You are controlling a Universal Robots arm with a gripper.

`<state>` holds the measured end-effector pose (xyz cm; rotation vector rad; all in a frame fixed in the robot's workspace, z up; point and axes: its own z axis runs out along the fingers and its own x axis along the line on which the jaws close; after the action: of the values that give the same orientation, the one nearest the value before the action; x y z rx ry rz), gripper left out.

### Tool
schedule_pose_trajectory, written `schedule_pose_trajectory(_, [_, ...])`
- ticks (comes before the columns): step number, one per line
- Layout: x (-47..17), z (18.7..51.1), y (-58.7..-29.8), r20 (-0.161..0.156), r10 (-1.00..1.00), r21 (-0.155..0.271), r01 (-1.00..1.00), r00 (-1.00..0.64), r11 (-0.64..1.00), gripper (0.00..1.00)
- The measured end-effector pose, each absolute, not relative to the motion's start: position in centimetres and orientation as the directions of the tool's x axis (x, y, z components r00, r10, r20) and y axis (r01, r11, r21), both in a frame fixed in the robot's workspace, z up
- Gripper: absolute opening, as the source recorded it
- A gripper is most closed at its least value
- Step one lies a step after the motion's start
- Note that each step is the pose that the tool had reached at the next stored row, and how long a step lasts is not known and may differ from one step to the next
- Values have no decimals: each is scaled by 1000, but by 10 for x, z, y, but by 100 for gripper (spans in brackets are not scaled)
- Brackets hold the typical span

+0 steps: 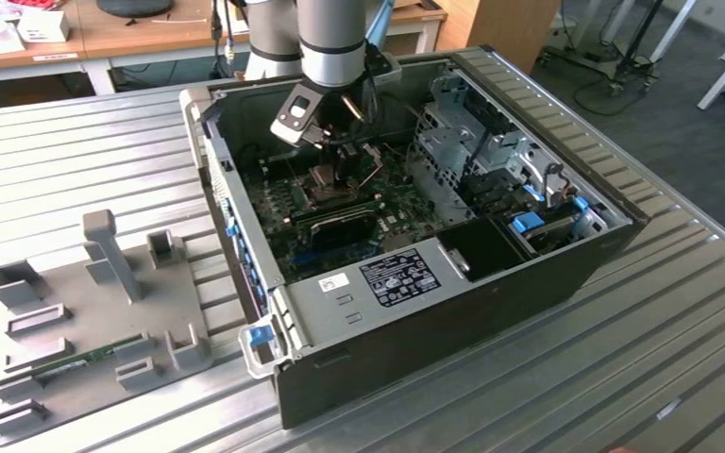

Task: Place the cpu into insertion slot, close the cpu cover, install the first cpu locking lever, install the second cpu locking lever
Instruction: 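Place the cpu into insertion slot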

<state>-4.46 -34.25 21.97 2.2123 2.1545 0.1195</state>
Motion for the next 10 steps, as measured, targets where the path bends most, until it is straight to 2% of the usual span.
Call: schedule_pose_trajectory(10, [-45, 214, -343, 20, 999, 91, 996, 25, -27, 55])
